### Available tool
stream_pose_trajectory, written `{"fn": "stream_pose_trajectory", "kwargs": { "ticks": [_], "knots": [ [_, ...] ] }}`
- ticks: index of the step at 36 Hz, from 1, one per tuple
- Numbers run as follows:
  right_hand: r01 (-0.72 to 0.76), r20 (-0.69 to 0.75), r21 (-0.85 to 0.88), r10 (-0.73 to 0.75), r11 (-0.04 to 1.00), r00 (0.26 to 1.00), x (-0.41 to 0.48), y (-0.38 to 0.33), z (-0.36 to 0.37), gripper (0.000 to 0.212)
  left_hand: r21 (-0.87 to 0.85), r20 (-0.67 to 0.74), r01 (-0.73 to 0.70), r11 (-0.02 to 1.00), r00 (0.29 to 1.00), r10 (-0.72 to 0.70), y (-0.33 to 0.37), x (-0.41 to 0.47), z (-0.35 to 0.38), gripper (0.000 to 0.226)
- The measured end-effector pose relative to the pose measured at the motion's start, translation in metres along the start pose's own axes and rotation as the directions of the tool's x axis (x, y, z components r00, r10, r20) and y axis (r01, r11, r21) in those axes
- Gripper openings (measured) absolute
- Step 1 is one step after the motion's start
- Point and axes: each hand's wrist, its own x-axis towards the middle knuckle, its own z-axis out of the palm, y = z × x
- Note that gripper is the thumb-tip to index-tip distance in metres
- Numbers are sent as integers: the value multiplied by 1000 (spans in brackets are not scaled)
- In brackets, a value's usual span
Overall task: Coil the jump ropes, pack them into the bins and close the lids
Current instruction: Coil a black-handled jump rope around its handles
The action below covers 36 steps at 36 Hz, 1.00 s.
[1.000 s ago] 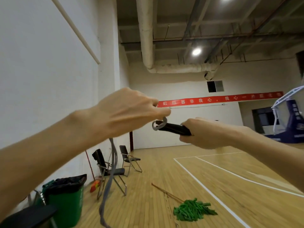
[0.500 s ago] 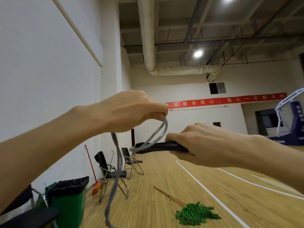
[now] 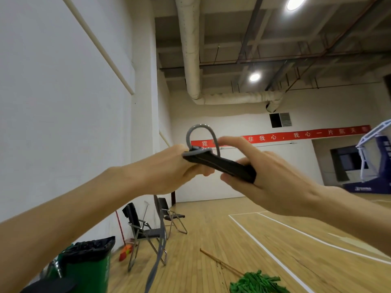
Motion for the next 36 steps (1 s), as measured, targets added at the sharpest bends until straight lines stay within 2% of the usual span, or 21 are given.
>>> {"fn": "stream_pose_trajectory", "kwargs": {
  "ticks": [1, 4, 6, 8, 11, 14, 18, 21, 23, 25, 28, 30, 36],
  "knots": [
    [-20, 9, 56, 20, 998, 1000, 0, -2, 0, 46, -33, 32, 21, 999, 999, -20, 8, 1, 0, 17],
    [-61, 3, 228, 62, 972, 998, -1, -8, 0, 38, -68, 5, 13, 998, 1000, -13, 10, 1, 11, 15],
    [-98, 2, 313, 102, 945, 995, -1, -10, 1, 37, -112, 19, 56, 992, 998, -55, 7, 1, 17, 31],
    [-151, 33, 411, 150, 899, 988, -1, -10, 3, 33, -182, 33, 64, 981, 998, -59, 10, 1, 21, 27],
    [-258, 128, 621, 228, 740, 965, -3, -11, 8, 18, -225, 75, 126, 966, 991, -112, 13, -2, 29, 18],
    [-339, 176, 734, 316, 589, 932, 0, -12, 12, 17, -247, 66, 130, 960, 991, -118, 15, -3, 36, 16],
    [-351, 141, 735, 376, 580, 916, 4, -12, 15, 14, -356, 76, 166, 920, 986, -149, 17, 1, 41, 50],
    [-358, 130, 718, 391, 597, 911, 4, -8, 14, 12, -499, 129, 219, 838, 976, -178, 17, 3, 34, 59],
    [-372, 142, 716, 399, 591, 906, 3, -6, 13, 14, -560, 116, 232, 795, 972, -202, 17, 5, 24, 63],
    [-392, 164, 705, 402, 591, 901, 3, -5, 11, 14, -679, 62, 195, 708, 976, -209, 17, 7, 14, 58],
    [-413, 188, 700, 407, 582, 894, 3, -6, 12, 13, -764, 1, 168, 623, 966, -259, 24, 11, 7, 28],
    [-416, 191, 699, 410, 582, 892, 3, -6, 13, 13, -731, -24, 210, 649, 943, -333, 27, 13, 12, 35],
    [-458, 209, 653, 437, 604, 875, 4, -5, 20, 21, -674, -107, 246, 696, 901, -421, 29, 15, 32, 28]
  ]
}}
